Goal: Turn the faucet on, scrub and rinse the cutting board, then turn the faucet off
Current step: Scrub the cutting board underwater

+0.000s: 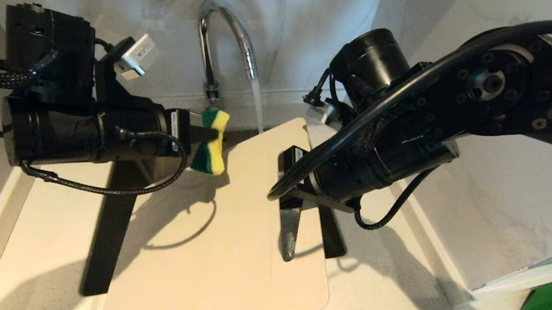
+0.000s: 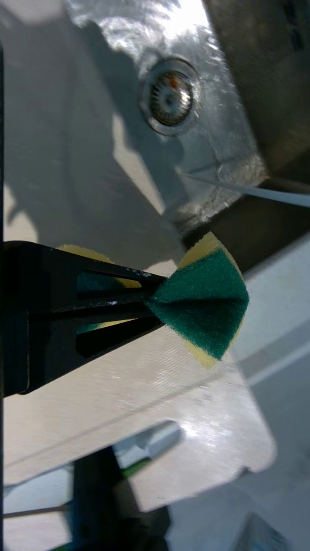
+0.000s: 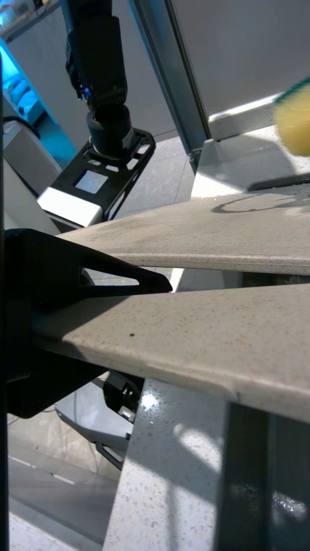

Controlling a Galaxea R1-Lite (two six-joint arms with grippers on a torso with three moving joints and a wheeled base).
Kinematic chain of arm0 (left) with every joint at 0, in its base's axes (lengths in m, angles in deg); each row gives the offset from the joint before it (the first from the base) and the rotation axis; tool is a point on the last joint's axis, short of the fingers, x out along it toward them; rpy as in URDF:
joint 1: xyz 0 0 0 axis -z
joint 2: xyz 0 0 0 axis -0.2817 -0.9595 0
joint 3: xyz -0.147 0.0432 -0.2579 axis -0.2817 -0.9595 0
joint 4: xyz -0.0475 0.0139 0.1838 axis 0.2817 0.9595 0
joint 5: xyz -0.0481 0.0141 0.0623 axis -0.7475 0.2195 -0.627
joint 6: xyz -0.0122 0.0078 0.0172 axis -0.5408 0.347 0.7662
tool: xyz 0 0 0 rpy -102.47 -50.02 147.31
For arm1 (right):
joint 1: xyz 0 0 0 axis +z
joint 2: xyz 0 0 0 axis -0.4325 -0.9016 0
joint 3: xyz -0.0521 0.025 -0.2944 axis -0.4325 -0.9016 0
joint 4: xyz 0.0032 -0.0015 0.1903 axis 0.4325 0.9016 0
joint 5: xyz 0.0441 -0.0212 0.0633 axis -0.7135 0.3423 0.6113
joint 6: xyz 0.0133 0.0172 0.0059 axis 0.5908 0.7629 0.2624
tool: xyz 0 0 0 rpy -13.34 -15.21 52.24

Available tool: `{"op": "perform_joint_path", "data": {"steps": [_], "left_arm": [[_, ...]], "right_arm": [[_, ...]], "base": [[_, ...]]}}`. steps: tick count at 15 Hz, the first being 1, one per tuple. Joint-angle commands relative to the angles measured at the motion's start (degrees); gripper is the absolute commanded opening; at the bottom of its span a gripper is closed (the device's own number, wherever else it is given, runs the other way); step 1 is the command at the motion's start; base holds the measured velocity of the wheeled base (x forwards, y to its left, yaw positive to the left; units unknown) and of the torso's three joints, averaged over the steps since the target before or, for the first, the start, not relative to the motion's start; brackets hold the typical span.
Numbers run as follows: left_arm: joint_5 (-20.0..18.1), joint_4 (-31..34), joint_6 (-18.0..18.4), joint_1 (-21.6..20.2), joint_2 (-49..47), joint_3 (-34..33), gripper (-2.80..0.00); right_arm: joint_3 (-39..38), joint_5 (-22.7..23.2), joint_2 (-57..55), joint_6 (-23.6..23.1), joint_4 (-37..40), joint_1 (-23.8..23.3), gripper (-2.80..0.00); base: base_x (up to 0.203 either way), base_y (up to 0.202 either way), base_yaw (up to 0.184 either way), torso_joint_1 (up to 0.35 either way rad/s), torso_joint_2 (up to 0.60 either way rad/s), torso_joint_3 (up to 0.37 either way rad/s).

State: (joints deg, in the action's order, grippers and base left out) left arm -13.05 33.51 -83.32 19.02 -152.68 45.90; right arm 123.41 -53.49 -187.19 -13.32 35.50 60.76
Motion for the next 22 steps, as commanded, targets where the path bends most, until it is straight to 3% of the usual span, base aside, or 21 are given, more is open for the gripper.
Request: {"op": "perform_joint_path", "data": {"steps": [1,4,10,16,22], "left_arm": [[-0.07,-0.76,-0.57,1.32,-3.88,2.5,-2.8],[0.0,-0.87,-0.89,2.81,-7.4,3.28,-2.8],[0.01,0.73,-2.84,2.02,-10.02,1.6,-2.8],[-0.02,0.67,-2.76,-2.05,-6.25,-8.63,-2.8],[-4.36,0.11,-2.67,-11.31,-3.01,-17.35,-2.8]], "right_arm": [[-0.13,-0.22,0.27,0.14,1.3,0.64,-2.8],[-0.32,-2.46,0.8,0.14,1.68,1.7,-2.8],[-0.39,-2.46,3.27,0.09,1.6,2.41,-2.8],[-0.22,-2.55,5.28,-0.03,1.6,2.57,-2.8],[-0.05,-2.55,6.83,0.0,1.6,2.57,-2.8]], "base": [[0.0,0.0,0.0,0.0,0.0,0.0],[0.0,0.0,0.0,0.0,0.0,0.0],[0.0,0.0,0.0,0.0,0.0,0.0],[0.0,0.0,0.0,0.0,0.0,0.0],[0.0,0.0,0.0,0.0,0.0,0.0]]}}
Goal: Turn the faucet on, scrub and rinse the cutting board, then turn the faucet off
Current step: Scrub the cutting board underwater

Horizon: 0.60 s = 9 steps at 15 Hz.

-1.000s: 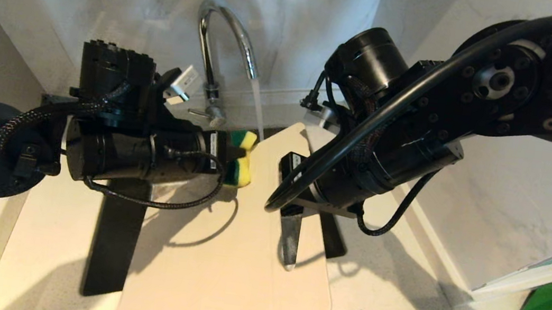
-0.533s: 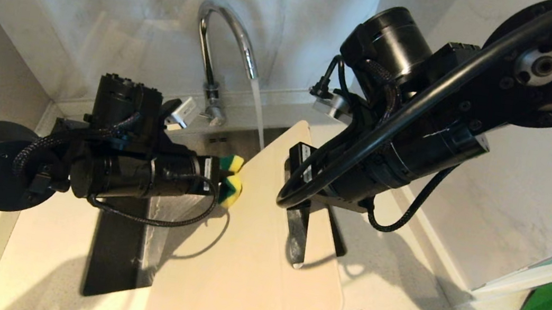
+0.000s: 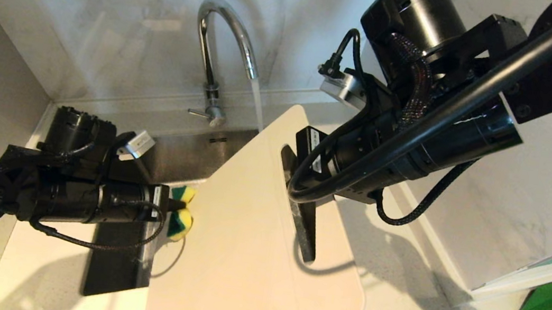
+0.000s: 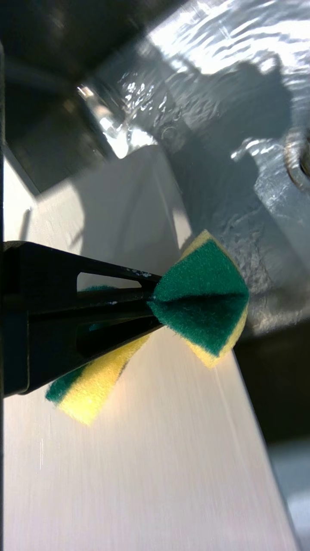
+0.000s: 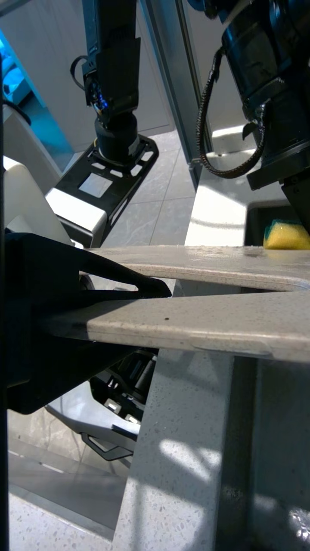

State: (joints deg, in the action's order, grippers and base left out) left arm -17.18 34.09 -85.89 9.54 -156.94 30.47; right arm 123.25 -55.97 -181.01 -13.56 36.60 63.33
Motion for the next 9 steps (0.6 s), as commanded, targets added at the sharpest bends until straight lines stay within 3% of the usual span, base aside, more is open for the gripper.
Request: {"op": "perform_joint_path", "data": {"steps": [1,5,9], "left_arm": [[-1.06,-1.64,-0.03,-3.01,1.33,-3.72,-2.8],[-2.03,-8.79,0.31,-6.32,1.83,-11.67,-2.8],[-2.34,-11.61,0.7,-9.43,4.59,-16.92,-2.8]], "right_arm": [[0.12,-0.08,1.11,0.3,0.5,-0.08,-2.8],[0.29,-0.16,1.76,0.21,0.42,-0.09,-2.8],[0.29,-0.16,2.34,0.21,0.41,-0.18,-2.8]], "base": [[0.0,0.0,0.0,0.0,0.0,0.0],[0.0,0.0,0.0,0.0,0.0,0.0],[0.0,0.0,0.0,0.0,0.0,0.0]]}}
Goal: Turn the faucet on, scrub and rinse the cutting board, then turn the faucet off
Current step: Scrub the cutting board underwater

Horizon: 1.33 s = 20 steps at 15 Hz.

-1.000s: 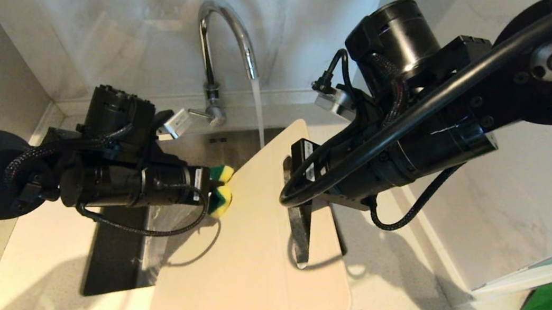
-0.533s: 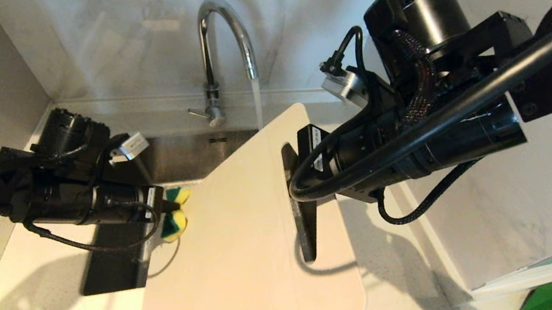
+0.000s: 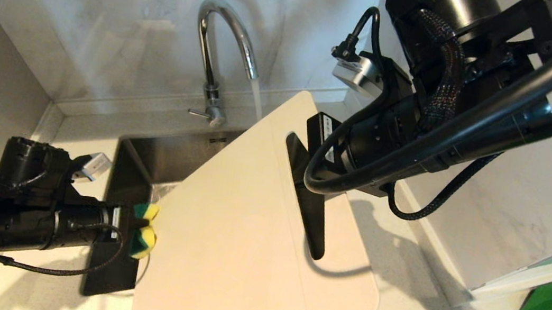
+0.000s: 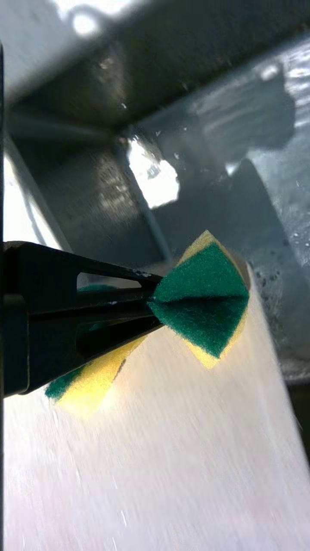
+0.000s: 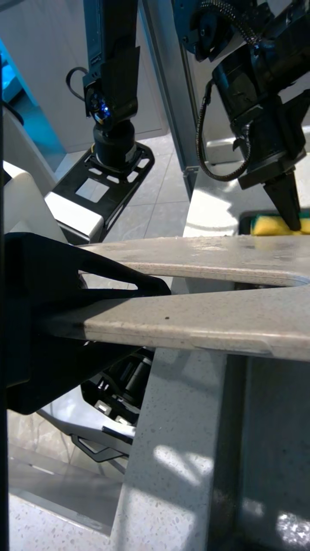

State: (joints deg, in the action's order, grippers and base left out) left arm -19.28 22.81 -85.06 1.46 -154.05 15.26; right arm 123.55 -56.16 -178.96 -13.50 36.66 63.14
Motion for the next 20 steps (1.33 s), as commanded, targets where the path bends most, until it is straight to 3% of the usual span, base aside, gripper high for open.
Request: {"op": "perform_joint_path", "data": {"steps": [1,3,7,10,12,14,17,20], "left_arm": [[-1.48,-0.37,-0.13,-2.6,2.3,-2.05,-2.8],[-3.57,-0.38,-0.13,-5.17,3.51,-2.08,-2.8],[-3.63,0.61,-0.15,-5.6,9.07,1.31,-2.8],[-3.58,8.55,-0.32,-4.33,11.7,9.91,-2.8],[-3.21,16.92,-0.62,0.18,13.22,18.07,-2.8],[-2.27,26.26,-1.29,7.62,13.68,28.19,-2.8],[1.69,37.5,-5.5,21.08,9.33,43.72,-2.8],[4.32,42.72,-10.02,29.7,3.35,50.84,-2.8]], "right_arm": [[-0.01,0.03,0.39,0.15,0.35,-0.07,-2.8],[-0.36,0.03,0.48,0.15,0.35,-0.07,-2.8],[-1.08,0.03,0.22,0.25,0.35,-1.21,-2.8],[-1.33,0.03,-0.01,0.24,0.22,-1.39,-2.8],[-1.08,0.06,-0.3,0.23,0.18,-1.23,-2.8],[-0.55,0.03,-1.43,0.15,-0.06,-1.21,-2.8],[1.39,-0.06,-2.51,0.17,-0.09,-1.21,-2.8],[2.8,-0.14,-3.12,0.15,-0.09,-1.3,-2.8]], "base": [[0.0,0.0,0.0,0.0,0.0,0.0],[0.0,0.0,0.0,0.0,0.0,0.0],[0.0,0.0,0.0,0.0,0.0,0.0],[0.0,0.0,0.0,0.0,0.0,0.0],[0.0,0.0,0.0,0.0,0.0,0.0],[0.0,0.0,0.0,0.0,0.0,0.0],[0.0,0.0,0.0,0.0,0.0,0.0],[0.0,0.0,0.0,0.0,0.0,0.0]]}}
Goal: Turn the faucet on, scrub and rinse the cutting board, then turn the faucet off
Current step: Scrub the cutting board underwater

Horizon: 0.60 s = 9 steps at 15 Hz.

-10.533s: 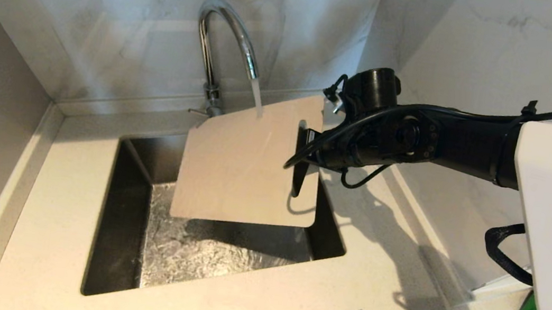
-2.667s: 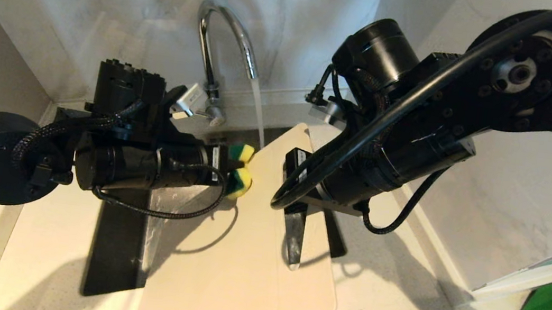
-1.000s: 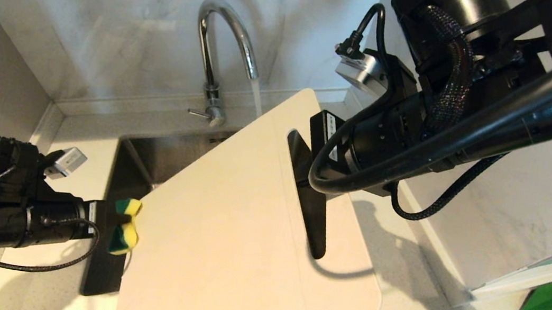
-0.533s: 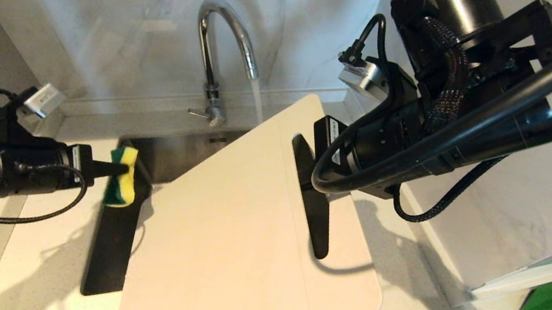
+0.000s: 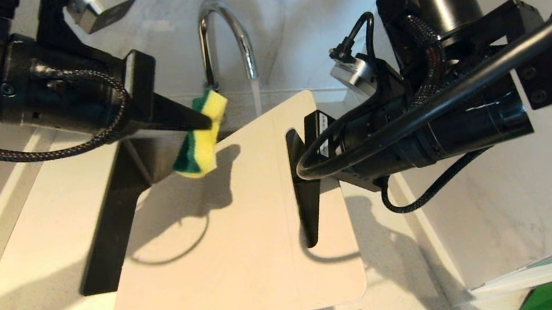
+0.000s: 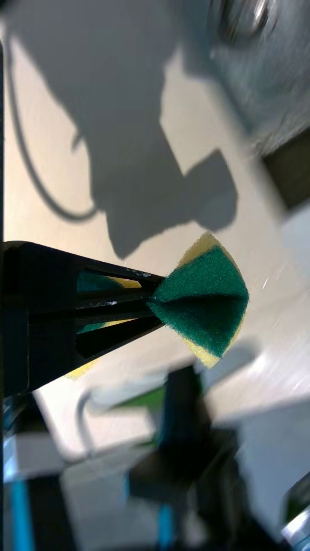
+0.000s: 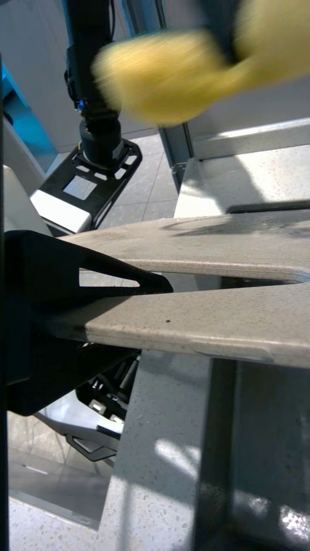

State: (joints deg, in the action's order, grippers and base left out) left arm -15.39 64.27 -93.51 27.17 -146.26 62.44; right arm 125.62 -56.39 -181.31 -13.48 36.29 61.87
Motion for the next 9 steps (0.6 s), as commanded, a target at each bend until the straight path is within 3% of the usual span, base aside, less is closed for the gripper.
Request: {"op": "perform_joint_path", "data": {"steps": [1,3,9], "left_arm": [[0.36,1.55,-3.17,4.79,-5.06,4.0,-2.8],[-0.23,1.25,-4.9,5.9,-5.17,2.0,-2.8],[-1.84,-1.0,-5.18,6.42,-5.57,-4.49,-2.8]], "right_arm": [[0.82,0.08,-0.95,0.12,0.05,-0.03,-2.8],[0.82,-0.56,-1.13,0.12,-2.03,-0.03,-2.8],[0.82,-0.63,-1.13,-0.26,-3.5,-0.31,-2.8]], "base": [[0.0,0.0,0.0,0.0,0.0,0.0],[0.0,0.0,0.0,0.0,0.0,0.0],[0.0,0.0,0.0,0.0,0.0,0.0]]}}
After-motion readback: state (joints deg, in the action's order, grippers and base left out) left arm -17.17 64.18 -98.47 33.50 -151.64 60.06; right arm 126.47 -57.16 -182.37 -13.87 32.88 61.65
